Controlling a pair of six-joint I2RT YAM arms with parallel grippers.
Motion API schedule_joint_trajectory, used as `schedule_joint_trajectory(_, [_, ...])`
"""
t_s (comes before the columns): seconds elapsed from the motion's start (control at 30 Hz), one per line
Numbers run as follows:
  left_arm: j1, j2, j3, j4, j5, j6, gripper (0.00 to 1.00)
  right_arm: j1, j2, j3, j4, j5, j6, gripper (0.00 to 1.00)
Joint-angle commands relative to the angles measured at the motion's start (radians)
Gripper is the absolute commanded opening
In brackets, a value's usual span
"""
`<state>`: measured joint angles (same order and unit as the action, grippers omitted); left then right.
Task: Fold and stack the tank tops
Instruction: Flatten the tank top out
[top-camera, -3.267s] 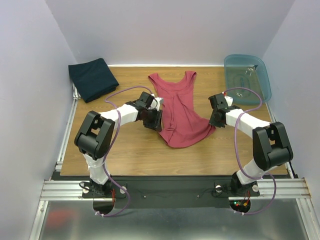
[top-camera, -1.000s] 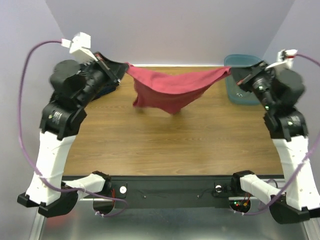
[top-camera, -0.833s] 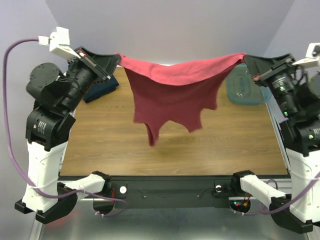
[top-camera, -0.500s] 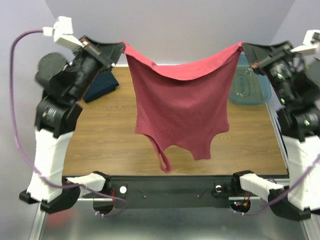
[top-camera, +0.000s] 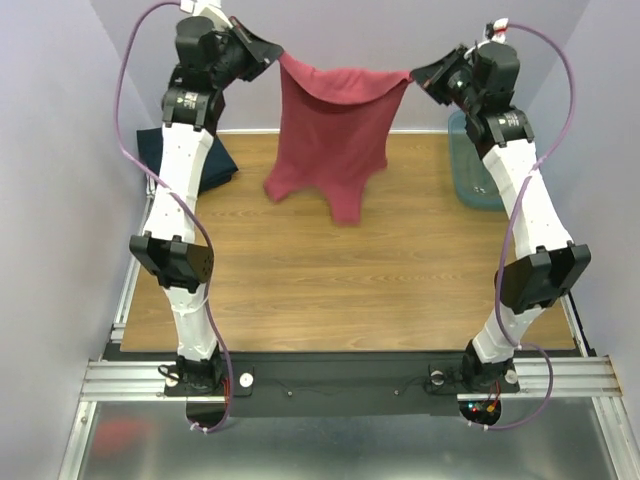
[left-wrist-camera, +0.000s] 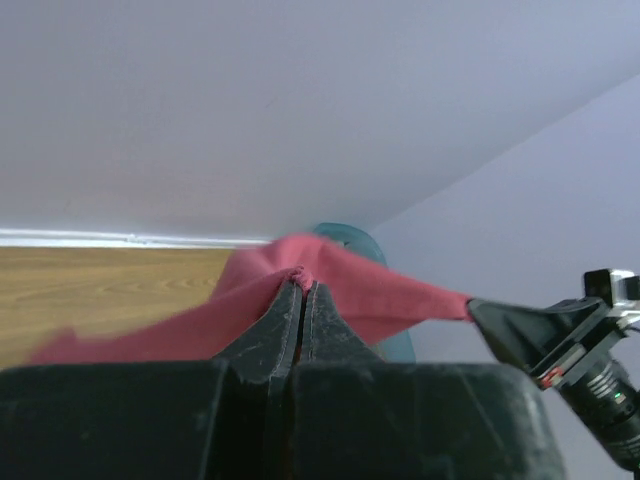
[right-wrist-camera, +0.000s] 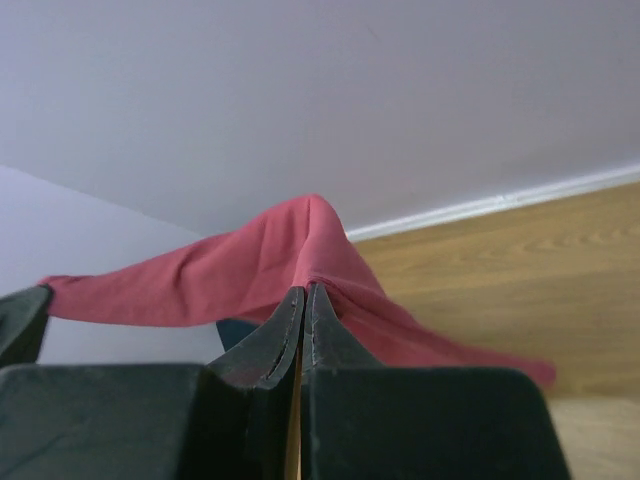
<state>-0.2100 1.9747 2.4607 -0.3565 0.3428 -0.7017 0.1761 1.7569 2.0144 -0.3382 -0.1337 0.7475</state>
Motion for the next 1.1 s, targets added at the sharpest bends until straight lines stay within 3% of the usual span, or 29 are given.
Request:
schedule_joint_trajectory(0.0, [0.081,-0.167,-0.004,0.14,0.142,-0.018,0.0,-0.007,-0.103,0.136,0.123,-0.006,-0.056,0.0])
schedule_joint_trajectory(0.13, [0.092,-0.246,-0.239,0.149,0.159,0.027,0.0,-0.007,-0.18,-0.041,0.125,0.011,-0.053,0.0])
schedule_joint_trajectory(0.23, [0.092,-0.332,-0.475,0.169,0.17,0.041,0.0,-0.007,-0.246,-0.27,0.126,0.022,-0.042,0.0])
schedule_joint_trajectory(0.3, [0.087,-0.414,-0.714,0.235,0.182,0.03,0.0,-0.009,-0.327,-0.409,0.126,0.032,-0.036,0.0])
schedule_joint_trajectory(0.33, [0.08,-0.439,-0.794,0.252,0.186,0.024,0.0,-0.009,-0.352,-0.556,0.126,0.036,-0.024,0.0])
schedule_joint_trajectory(0.37, [0.064,-0.483,-0.942,0.28,0.191,0.024,0.0,-0.009,-0.409,-0.627,0.126,0.051,-0.016,0.0])
schedule_joint_trajectory(0.4, [0.051,-0.505,-1.015,0.292,0.187,0.024,0.0,-0.009,-0.434,-0.773,0.126,0.049,-0.002,0.0])
schedule_joint_trajectory(0.5, [-0.012,-0.577,-1.301,0.347,0.165,0.022,0.0,-0.009,-0.537,-0.984,0.126,0.046,0.032,0.0])
schedule_joint_trajectory(0.63, [-0.1,-0.628,-1.592,0.41,0.136,-0.004,0.0,-0.009,-0.635,-1.334,0.126,0.017,0.13,0.0])
schedule_joint_trajectory(0.7, [-0.127,-0.632,-1.721,0.444,0.128,-0.036,0.0,-0.01,-0.69,-1.411,0.125,-0.001,0.157,0.0])
schedule_joint_trajectory(0.9, [-0.192,-0.675,-1.899,0.464,0.081,-0.113,0.0,-0.01,-0.783,-1.62,0.104,-0.024,0.223,0.0])
schedule_joint_trajectory(1.07, [-0.193,-0.717,-1.927,0.384,0.036,-0.127,0.0,-0.01,-0.824,-1.654,0.025,0.029,0.228,0.01])
